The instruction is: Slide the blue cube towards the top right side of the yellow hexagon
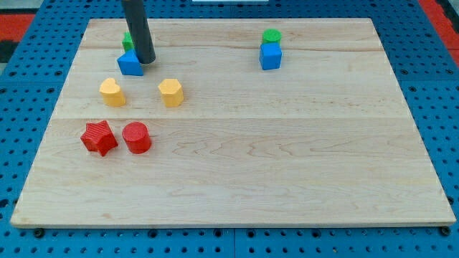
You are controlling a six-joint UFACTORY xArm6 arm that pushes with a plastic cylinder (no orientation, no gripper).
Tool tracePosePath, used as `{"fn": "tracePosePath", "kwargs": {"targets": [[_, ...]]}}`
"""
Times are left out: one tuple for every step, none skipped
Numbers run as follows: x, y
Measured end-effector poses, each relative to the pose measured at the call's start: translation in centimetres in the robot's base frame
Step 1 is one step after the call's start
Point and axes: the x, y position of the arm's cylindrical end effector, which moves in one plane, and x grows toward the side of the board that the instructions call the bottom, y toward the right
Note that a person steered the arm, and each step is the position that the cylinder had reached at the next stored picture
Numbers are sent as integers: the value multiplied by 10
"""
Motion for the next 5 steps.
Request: {"fn": "tracePosePath", "kwargs": {"targets": [[9, -2], [21, 0], [21, 63], [45, 143], [54, 221]]}}
